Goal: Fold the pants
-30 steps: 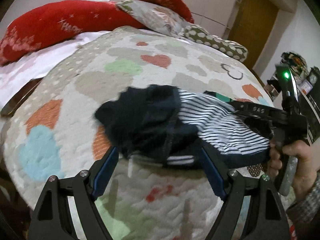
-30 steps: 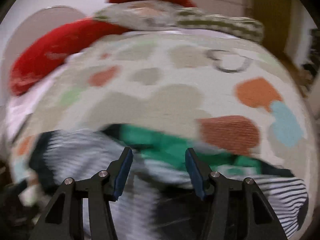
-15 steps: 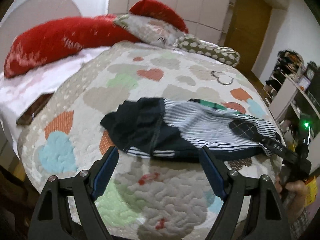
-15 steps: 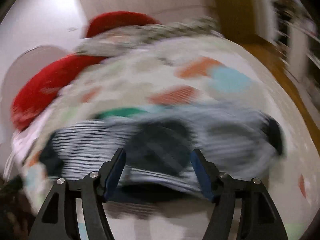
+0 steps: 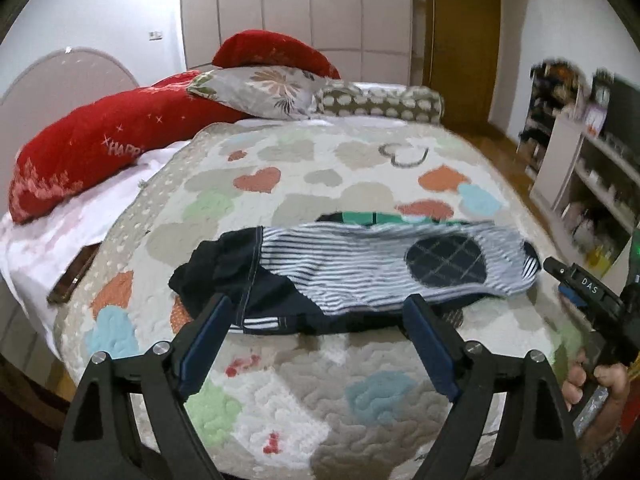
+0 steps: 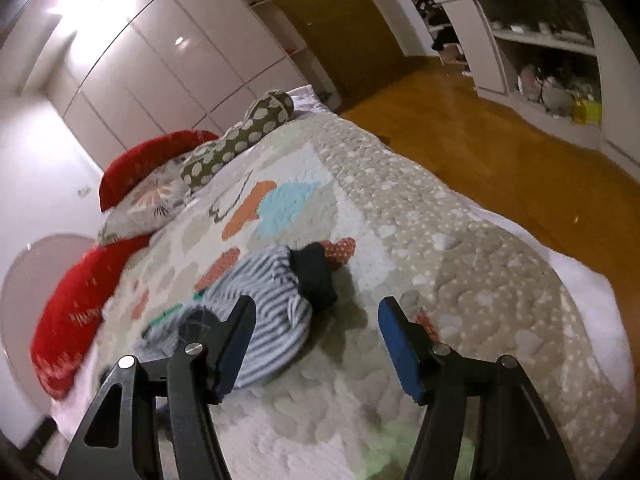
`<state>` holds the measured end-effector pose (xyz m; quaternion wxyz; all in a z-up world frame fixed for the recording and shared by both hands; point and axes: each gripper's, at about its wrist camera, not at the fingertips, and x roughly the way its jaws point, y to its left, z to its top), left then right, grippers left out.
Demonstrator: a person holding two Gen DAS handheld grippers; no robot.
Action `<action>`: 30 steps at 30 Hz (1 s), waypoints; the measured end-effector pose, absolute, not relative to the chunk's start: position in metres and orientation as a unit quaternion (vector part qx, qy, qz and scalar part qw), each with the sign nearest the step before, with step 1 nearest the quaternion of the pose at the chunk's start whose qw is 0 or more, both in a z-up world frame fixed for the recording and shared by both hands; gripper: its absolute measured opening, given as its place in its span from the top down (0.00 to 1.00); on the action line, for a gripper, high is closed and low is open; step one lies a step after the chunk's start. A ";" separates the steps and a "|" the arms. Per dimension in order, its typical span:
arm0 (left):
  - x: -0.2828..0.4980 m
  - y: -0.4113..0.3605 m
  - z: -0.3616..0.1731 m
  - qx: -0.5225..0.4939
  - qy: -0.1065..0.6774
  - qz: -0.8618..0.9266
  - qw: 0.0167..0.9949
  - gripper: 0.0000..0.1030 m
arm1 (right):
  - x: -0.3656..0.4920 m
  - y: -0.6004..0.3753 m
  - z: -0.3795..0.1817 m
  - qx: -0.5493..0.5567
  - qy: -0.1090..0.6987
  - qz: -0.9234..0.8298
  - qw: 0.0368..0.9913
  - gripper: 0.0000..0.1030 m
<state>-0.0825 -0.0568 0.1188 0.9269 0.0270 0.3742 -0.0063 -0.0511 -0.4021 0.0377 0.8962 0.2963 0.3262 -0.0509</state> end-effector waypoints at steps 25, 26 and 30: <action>-0.079 -0.088 0.086 0.101 0.433 -0.009 0.896 0.16 | -0.051 -0.370 0.002 0.151 0.336 -0.069 0.927 0.22; -0.079 -0.088 0.085 0.101 0.434 -0.009 0.895 0.16 | -0.051 -0.369 0.002 0.149 0.336 -0.069 0.927 0.21; -0.076 -0.086 0.079 0.099 0.441 -0.010 0.892 0.16 | -0.050 -0.367 0.002 0.143 0.336 -0.070 0.928 0.20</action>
